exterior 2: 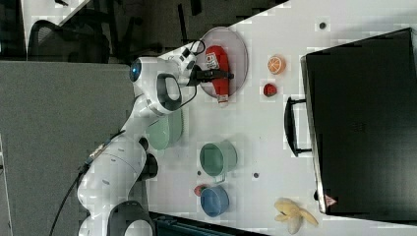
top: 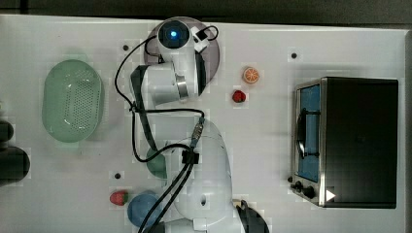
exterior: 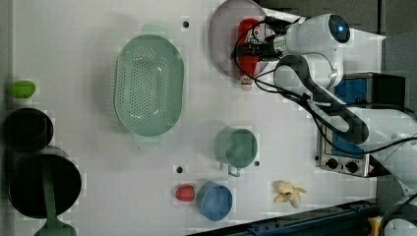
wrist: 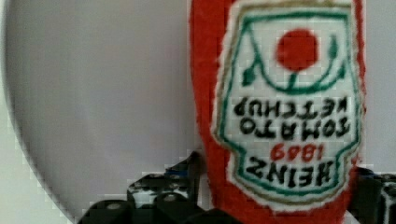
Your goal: Pick ketchup from plate and place it on table.
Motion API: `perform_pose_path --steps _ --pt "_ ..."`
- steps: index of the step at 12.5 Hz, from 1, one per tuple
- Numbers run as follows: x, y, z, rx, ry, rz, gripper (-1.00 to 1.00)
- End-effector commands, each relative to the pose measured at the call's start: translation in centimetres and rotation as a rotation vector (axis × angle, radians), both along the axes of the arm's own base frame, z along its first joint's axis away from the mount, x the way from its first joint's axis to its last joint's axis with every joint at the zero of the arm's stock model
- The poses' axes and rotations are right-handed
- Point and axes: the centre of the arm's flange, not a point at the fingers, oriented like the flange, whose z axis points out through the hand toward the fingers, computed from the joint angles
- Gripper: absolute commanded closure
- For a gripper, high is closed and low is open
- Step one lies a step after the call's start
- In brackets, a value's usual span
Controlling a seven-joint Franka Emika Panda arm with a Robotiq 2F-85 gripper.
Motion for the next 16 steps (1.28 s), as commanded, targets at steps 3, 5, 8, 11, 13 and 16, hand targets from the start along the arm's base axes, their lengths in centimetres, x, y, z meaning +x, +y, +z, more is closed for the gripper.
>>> perform_pose_path --steps 3,5,8,11,13,16 --pt "1.9 -1.1 4.3 -0.004 -0.086 0.013 -0.19" --pt "2.5 -1.3 6.6 -0.003 -0.118 0.006 -0.19" --pt "3.6 -2.1 12.5 -0.009 -0.161 -0.017 -0.19" --pt "3.2 -3.1 18.4 -0.038 -0.111 -0.033 -0.19" --pt "2.5 -4.2 22.6 -0.048 -0.123 -0.05 -0.19" --pt "0.2 -6.8 26.5 0.013 -0.122 -0.131 -0.19"
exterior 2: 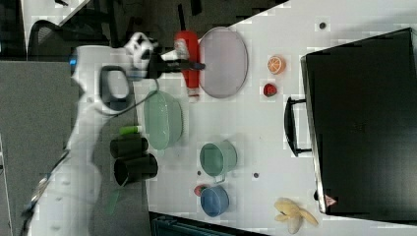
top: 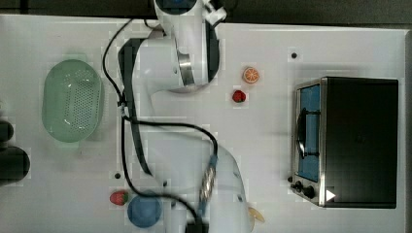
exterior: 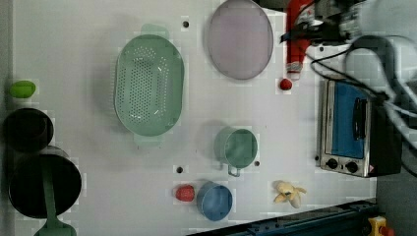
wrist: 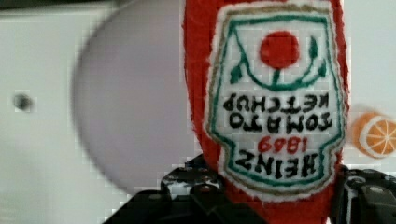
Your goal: Pick ketchup from plate and place it on table.
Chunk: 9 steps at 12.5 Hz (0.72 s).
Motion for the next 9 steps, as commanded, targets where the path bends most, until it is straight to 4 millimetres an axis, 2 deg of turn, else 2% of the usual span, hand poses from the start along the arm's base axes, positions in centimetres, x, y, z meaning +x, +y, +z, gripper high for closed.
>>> perform_pose_path --steps 1,5,7,9 --pt "-2.1 -4.4 6.8 0.072 -0.052 -0.1 -0.19" --pt "-8.0 -7.7 7.7 0.06 -0.007 -0.161 -0.19" --pt "-11.4 -8.5 6.9 0.047 0.017 -0.177 -0.19" --pt "-14.7 -8.6 4.8 0.038 0.037 -0.184 -0.19"
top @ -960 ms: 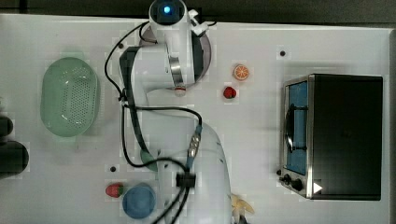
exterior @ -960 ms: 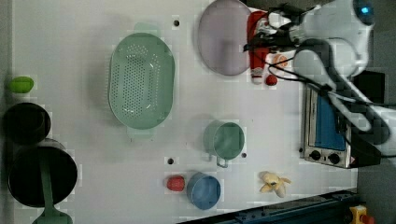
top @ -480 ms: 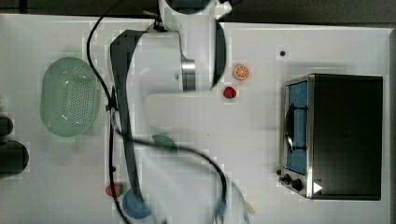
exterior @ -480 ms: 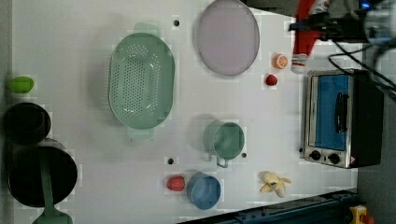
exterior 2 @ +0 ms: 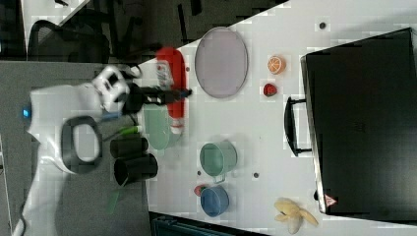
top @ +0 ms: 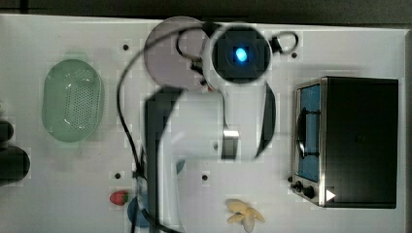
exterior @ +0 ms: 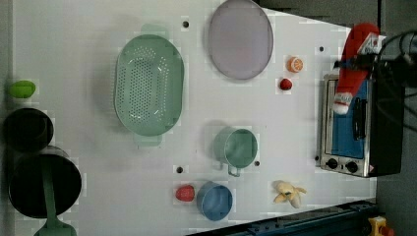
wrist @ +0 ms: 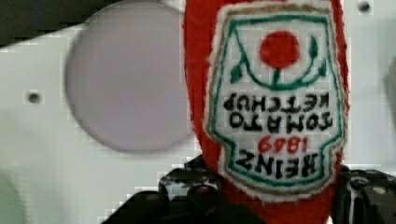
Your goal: Pick ketchup from plate and place it on table.
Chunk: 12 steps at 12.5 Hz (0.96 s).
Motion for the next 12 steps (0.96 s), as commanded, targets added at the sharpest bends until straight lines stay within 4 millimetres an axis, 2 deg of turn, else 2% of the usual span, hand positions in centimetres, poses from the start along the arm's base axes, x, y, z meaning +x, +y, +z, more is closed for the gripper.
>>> perform_pose_path --steps 1,5,8,9,11,12 --pt "-4.1 -0.5 -6.4 0.008 0.091 -0.004 -0.19" --pt "-8.1 -0.6 -13.6 0.013 0.137 -0.012 -0.19" --pt "-9.5 -0.6 -18.3 0.022 0.171 -0.013 -0.19" --pt "-9.5 -0.6 -19.6 0.025 0.181 -0.014 -0.27" --pt "-9.6 -0.6 -21.9 0.031 0.195 -0.015 -0.71" --pt "-9.5 -0.6 -22.4 0.032 0.186 -0.015 -0.93"
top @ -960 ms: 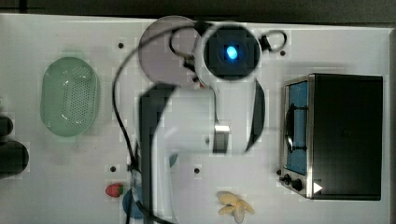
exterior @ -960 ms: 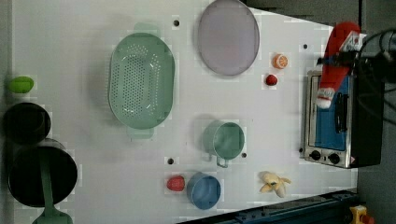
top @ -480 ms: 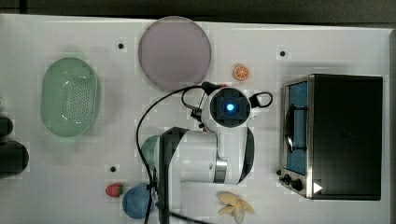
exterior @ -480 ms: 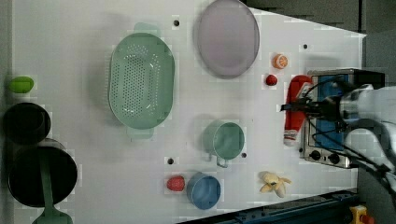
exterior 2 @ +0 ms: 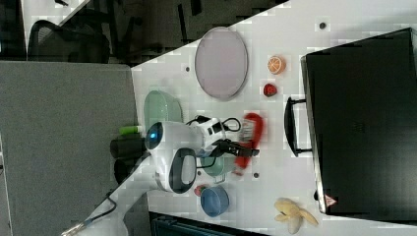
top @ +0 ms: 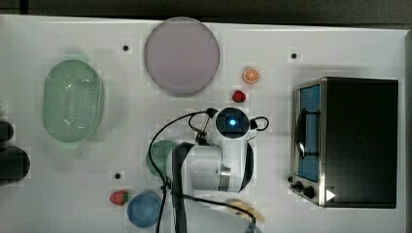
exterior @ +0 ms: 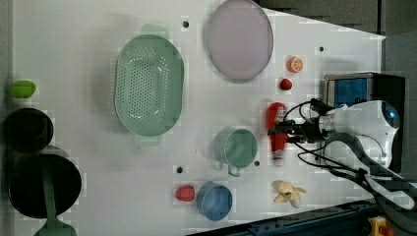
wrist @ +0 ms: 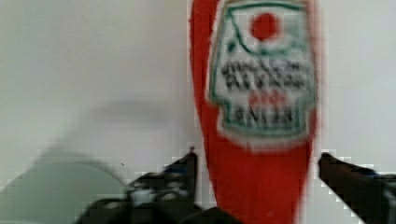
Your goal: Pick ketchup from plate and place it on table.
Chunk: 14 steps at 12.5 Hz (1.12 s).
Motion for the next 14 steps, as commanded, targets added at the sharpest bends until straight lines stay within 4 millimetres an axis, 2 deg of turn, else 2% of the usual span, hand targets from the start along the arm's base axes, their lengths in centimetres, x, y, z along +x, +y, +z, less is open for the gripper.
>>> perform_pose_path --steps 1,2,4,6,10,12,14 --pt "2.9 0.1 3.2 -0.007 -0.142 0.011 -1.0" --pt "3.3 0.1 4.1 -0.009 -0.161 0.011 -1.0" --pt "4.5 0.0 8.3 -0.02 -0.217 -0.013 -1.0" --pt "5.5 -0.1 14.4 -0.04 -0.254 -0.095 -1.0" --pt "6.3 -0.1 28.1 -0.074 -0.313 -0.381 -1.0" --pt "5.4 0.0 33.0 -0.093 -0.27 -0.501 -1.0" --pt "4.8 0.3 37.1 -0.104 -0.244 -0.538 -1.0"
